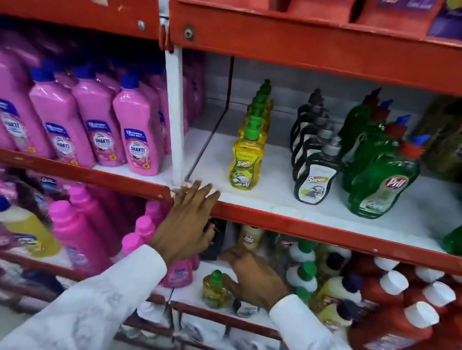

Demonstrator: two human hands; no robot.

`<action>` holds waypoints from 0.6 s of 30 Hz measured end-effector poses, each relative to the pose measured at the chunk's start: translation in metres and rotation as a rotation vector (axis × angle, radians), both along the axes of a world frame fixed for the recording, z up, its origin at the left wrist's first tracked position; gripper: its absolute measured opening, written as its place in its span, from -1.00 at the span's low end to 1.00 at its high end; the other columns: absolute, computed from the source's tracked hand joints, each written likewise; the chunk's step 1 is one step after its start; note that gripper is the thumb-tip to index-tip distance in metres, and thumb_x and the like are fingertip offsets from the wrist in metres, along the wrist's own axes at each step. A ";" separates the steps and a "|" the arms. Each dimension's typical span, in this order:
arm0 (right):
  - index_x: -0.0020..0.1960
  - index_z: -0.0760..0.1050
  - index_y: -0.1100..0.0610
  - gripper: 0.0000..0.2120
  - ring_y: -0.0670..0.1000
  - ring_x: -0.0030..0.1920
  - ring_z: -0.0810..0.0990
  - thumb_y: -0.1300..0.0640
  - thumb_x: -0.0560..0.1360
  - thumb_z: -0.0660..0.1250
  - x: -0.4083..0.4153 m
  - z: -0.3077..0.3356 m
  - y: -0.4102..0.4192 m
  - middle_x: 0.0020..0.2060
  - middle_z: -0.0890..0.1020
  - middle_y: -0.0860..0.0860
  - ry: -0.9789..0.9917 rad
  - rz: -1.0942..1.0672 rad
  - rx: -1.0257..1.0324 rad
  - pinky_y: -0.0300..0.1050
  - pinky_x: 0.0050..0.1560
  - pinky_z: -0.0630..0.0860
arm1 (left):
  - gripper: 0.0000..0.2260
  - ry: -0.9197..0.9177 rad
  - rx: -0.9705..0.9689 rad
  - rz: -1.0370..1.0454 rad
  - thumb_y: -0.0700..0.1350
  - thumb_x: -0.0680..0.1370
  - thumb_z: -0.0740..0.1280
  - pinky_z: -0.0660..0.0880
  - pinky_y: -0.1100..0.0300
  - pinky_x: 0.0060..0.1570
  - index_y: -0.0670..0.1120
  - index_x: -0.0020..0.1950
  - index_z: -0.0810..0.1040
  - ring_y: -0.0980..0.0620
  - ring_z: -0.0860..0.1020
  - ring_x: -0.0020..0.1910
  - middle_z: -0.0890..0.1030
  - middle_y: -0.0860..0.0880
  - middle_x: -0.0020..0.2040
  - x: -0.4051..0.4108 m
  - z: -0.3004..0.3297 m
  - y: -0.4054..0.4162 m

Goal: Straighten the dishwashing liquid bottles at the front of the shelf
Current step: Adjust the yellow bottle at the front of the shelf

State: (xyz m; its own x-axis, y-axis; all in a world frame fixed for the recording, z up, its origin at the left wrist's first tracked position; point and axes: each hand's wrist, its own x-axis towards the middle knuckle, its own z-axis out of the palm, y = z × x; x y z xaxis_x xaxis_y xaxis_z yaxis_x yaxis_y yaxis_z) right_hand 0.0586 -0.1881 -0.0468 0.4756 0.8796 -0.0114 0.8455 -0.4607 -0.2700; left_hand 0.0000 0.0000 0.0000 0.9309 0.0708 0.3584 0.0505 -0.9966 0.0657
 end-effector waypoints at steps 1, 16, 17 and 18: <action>0.37 0.45 0.12 -0.57 0.20 0.28 0.51 0.01 0.54 0.25 -0.002 -0.011 0.006 0.26 0.57 0.17 0.069 -0.037 -0.038 0.07 0.22 0.51 | -0.35 0.026 -0.022 -0.004 -0.08 0.45 0.37 0.16 -0.26 0.52 -0.14 0.50 0.25 -0.28 0.22 0.52 0.35 -0.24 0.49 0.000 -0.002 0.001; 0.12 0.63 0.06 -0.70 0.03 0.03 0.67 0.14 0.38 0.45 -0.004 0.005 0.018 0.04 0.72 0.02 0.269 -0.313 0.209 -0.20 0.07 0.55 | -0.34 -0.073 -0.288 -0.122 -0.24 0.46 0.34 0.01 -0.11 0.59 0.01 0.54 0.24 -0.06 0.10 0.59 0.30 -0.10 0.56 0.000 -0.012 0.016; 0.13 0.62 0.03 -0.66 -0.03 0.02 0.66 0.14 0.36 0.49 -0.004 0.022 0.013 0.04 0.71 -0.03 0.259 -0.319 0.268 -0.25 0.07 0.54 | -0.34 -0.083 -0.301 -0.128 -0.26 0.46 0.34 0.02 -0.12 0.59 0.01 0.53 0.26 -0.06 0.12 0.59 0.31 -0.09 0.55 0.001 -0.012 0.016; 0.14 0.61 -0.01 -0.62 -0.07 0.00 0.65 0.15 0.33 0.51 -0.004 0.040 0.007 0.02 0.70 -0.07 0.251 -0.323 0.321 -0.27 0.06 0.54 | -0.35 -0.090 -0.315 -0.135 -0.29 0.46 0.34 0.02 -0.13 0.59 0.00 0.52 0.28 -0.07 0.14 0.58 0.33 -0.10 0.54 0.001 -0.012 0.017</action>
State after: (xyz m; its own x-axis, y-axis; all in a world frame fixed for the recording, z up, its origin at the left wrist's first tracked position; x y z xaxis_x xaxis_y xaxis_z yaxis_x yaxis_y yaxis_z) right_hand 0.0547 -0.1813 -0.0064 0.7409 0.6660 0.0868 0.5650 -0.5482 -0.6167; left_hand 0.0013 0.0171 -0.0117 0.9050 0.0695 0.4196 -0.1002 -0.9239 0.3692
